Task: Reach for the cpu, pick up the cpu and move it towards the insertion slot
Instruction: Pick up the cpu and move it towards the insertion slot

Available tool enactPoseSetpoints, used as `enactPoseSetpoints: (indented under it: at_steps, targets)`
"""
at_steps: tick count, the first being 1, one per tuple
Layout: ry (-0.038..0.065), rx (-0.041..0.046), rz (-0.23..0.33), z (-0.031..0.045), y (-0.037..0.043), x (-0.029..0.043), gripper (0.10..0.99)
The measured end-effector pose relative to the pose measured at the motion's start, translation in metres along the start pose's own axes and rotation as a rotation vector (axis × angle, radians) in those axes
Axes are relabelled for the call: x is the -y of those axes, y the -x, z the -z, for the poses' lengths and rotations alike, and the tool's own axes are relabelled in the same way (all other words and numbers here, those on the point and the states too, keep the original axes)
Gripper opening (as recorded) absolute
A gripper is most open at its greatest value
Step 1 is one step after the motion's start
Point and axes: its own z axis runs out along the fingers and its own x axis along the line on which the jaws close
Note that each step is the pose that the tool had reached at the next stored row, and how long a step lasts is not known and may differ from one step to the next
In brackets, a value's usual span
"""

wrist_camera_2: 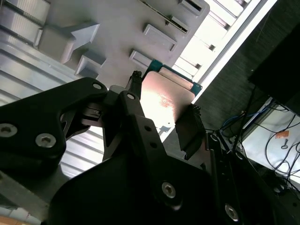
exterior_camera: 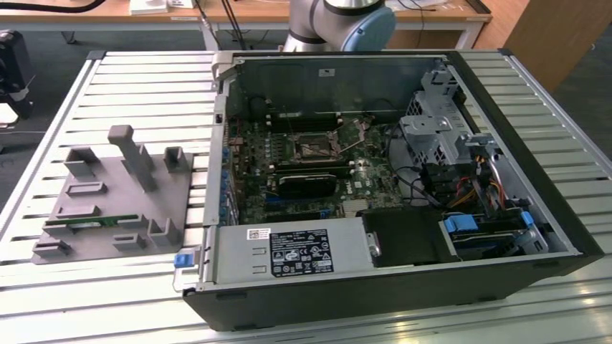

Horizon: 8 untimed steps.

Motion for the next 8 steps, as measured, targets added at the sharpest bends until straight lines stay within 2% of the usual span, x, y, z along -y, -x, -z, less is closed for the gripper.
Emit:
enactPoseSetpoints:
  at_steps: [8]
  targets:
    - [-0.004, -0.0001, 0.000, 0.0071, 0.0000, -0.0006, 0.541]
